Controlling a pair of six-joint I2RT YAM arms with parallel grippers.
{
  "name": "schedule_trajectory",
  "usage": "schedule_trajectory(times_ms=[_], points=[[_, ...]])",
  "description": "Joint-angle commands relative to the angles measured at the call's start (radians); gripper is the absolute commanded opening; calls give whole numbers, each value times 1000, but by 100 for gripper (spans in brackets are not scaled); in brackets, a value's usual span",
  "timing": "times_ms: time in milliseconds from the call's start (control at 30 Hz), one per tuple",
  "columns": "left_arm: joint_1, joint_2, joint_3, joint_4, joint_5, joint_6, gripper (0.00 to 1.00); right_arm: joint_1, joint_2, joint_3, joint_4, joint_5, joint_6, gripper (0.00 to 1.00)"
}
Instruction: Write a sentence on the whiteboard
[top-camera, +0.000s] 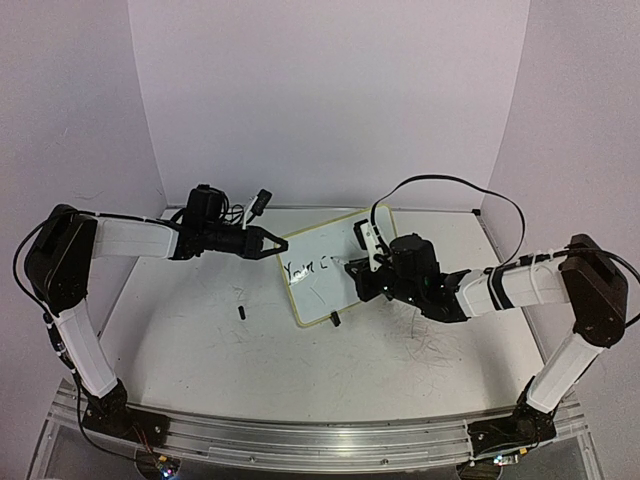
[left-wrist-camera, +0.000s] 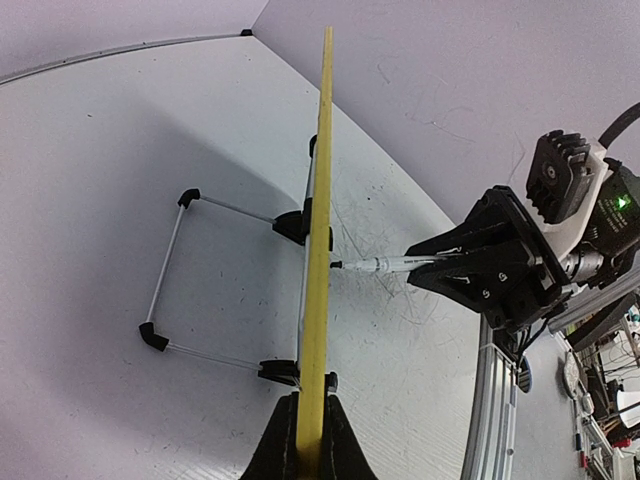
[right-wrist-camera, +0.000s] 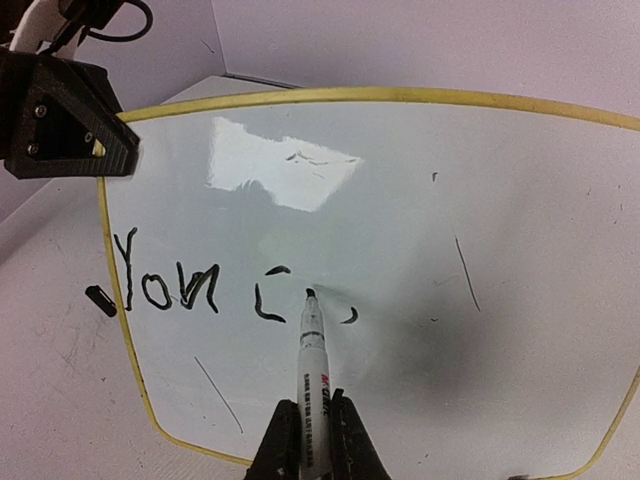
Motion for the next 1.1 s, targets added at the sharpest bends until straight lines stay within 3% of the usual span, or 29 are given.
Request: schedule_trajectory(times_ms=[0, 1067], points=[[8, -40, -15, -41, -13, 22, 0, 4, 9, 39, 37, 23, 2, 0], [8, -33, -13, -42, -10, 22, 0, 13, 37, 48, -12, -3, -10, 0]])
